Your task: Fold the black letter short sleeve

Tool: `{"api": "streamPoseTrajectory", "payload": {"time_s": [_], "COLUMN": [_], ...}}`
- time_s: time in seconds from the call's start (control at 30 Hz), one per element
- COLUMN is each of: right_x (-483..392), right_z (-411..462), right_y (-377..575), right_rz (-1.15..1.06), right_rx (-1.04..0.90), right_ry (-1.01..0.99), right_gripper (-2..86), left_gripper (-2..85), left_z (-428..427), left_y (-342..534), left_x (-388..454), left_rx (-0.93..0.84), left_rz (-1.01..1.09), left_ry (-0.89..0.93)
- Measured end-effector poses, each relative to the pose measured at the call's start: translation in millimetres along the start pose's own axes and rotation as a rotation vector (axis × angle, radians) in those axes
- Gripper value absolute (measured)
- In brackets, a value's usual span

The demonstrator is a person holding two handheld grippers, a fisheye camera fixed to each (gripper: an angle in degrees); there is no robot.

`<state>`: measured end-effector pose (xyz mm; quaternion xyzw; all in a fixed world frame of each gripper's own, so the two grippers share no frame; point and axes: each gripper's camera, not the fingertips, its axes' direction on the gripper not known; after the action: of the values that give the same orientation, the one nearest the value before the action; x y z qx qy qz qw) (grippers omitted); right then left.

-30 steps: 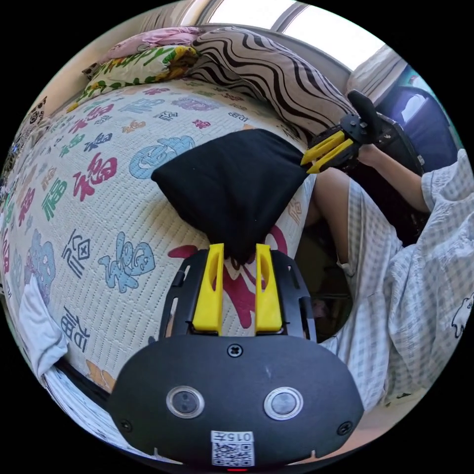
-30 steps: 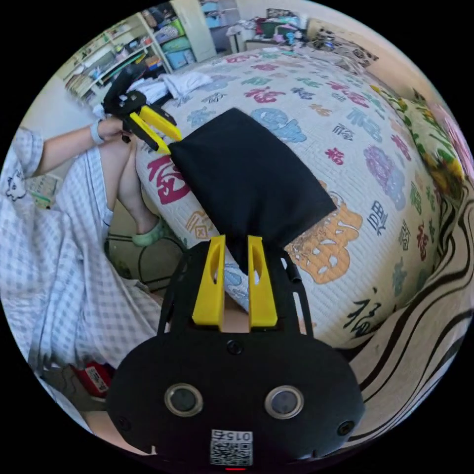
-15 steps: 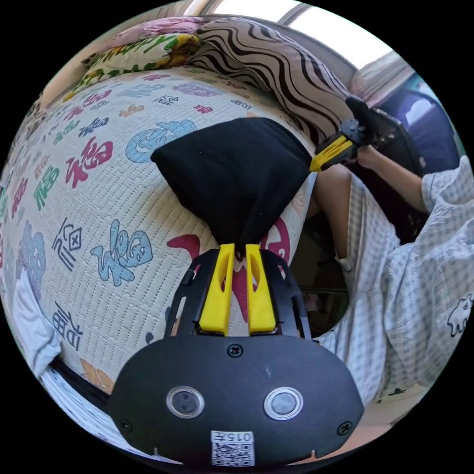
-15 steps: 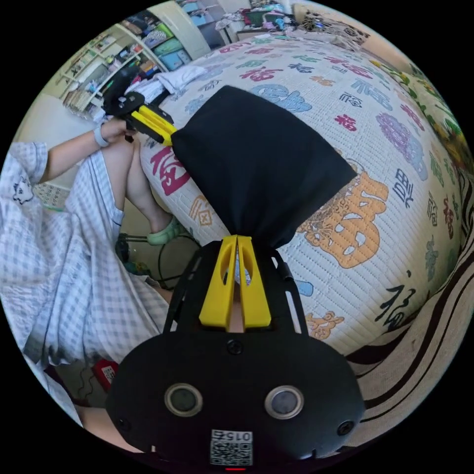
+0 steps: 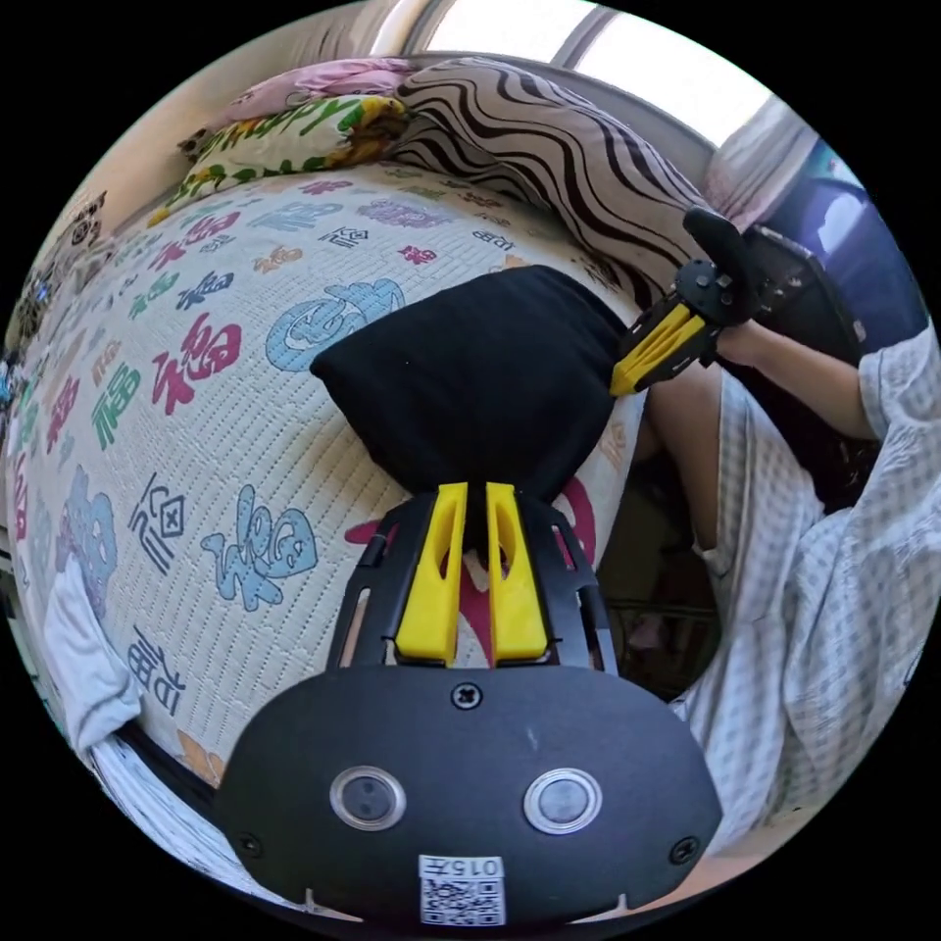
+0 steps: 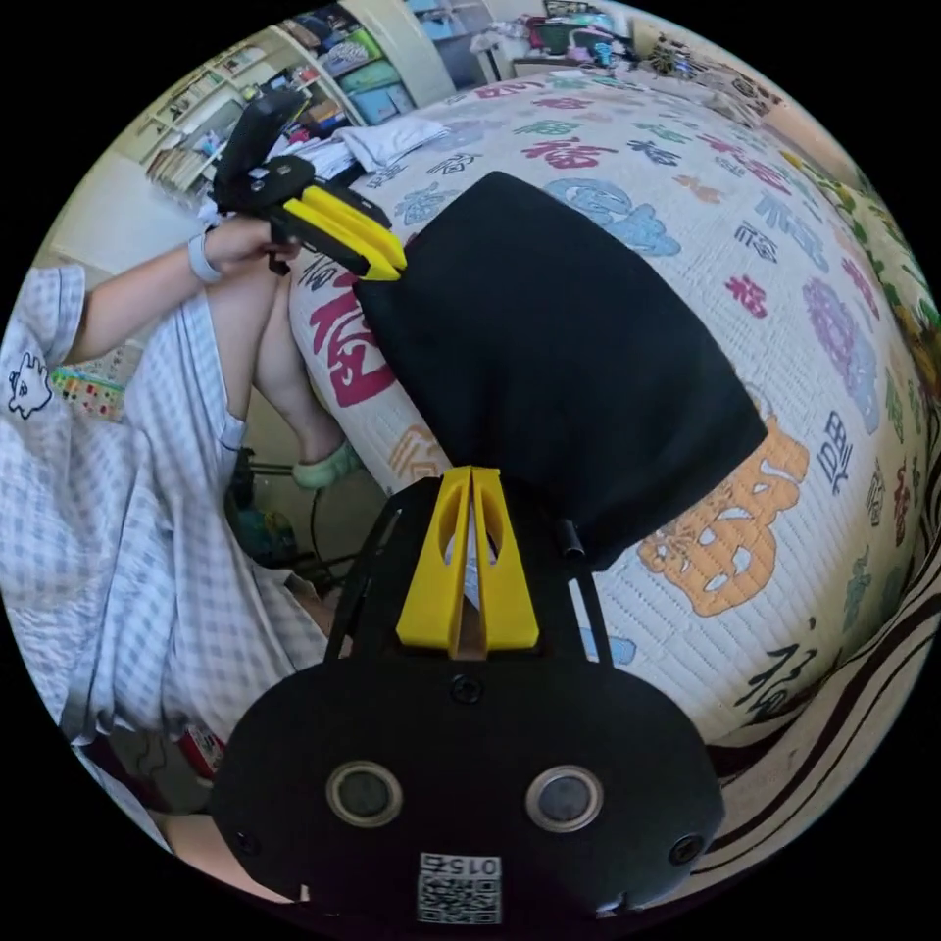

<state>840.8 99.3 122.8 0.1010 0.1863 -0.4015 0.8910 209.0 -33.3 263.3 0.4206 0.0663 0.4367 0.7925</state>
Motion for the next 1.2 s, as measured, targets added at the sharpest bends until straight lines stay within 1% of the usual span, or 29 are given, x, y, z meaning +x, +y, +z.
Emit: {"api": "streamPoseTrajectory", "payload": {"time_s": [0.07,0.13,0.23,0.3,0.37,0.43,0.5,0.6,0.67,0.77,0.9,0.97,1.07,1.2], "right_x": [15,28,67,107,134,162,190,217,229,238,247,249,248,235], "right_z": [0,-4,-23,-33,-30,-17,3,23,33,48,68,73,76,74], "right_y": [5,11,30,46,51,48,39,27,16,-6,-35,-45,-58,-85], "right_rz": [0.055,0.088,0.218,0.344,0.407,0.474,0.506,0.504,0.489,0.448,0.423,0.42,0.433,0.429], "right_rx": [0.008,0.059,0.251,0.404,0.455,0.435,0.399,0.41,0.405,0.395,0.386,0.385,0.382,0.376], "right_ry": [-0.046,-0.096,-0.198,-0.283,-0.335,-0.42,-0.543,-0.705,-0.754,-0.767,-0.839,-0.846,-0.815,-0.745], "right_gripper": [-0.5,-0.2,1.8,5.6,8.7,12.3,15.0,14.0,13.3,11.5,9.4,8.0,6.5,5.9], "left_gripper": [2.6,2.7,6.6,12.0,13.9,16.4,18.2,18.5,17.8,17.0,13.5,11.3,8.1,6.7], "left_z": [-9,-21,-49,-64,-71,-73,-73,-80,-86,-94,-114,-124,-145,-198], "left_y": [5,11,30,49,62,70,76,84,88,89,91,99,117,144], "left_x": [-6,-20,-68,-115,-144,-166,-190,-212,-221,-231,-241,-248,-259,-262], "left_rx": [-0.02,-0.012,0.114,0.212,0.256,0.247,0.237,0.269,0.267,0.265,0.227,0.224,0.236,0.256], "left_rz": [0.011,-0.026,-0.216,-0.362,-0.42,-0.456,-0.482,-0.494,-0.497,-0.484,-0.467,-0.464,-0.481,-0.455], "left_ry": [-0.017,0.02,0.217,0.388,0.447,0.475,0.582,0.696,0.722,0.793,0.773,0.818,0.897,0.866]}}
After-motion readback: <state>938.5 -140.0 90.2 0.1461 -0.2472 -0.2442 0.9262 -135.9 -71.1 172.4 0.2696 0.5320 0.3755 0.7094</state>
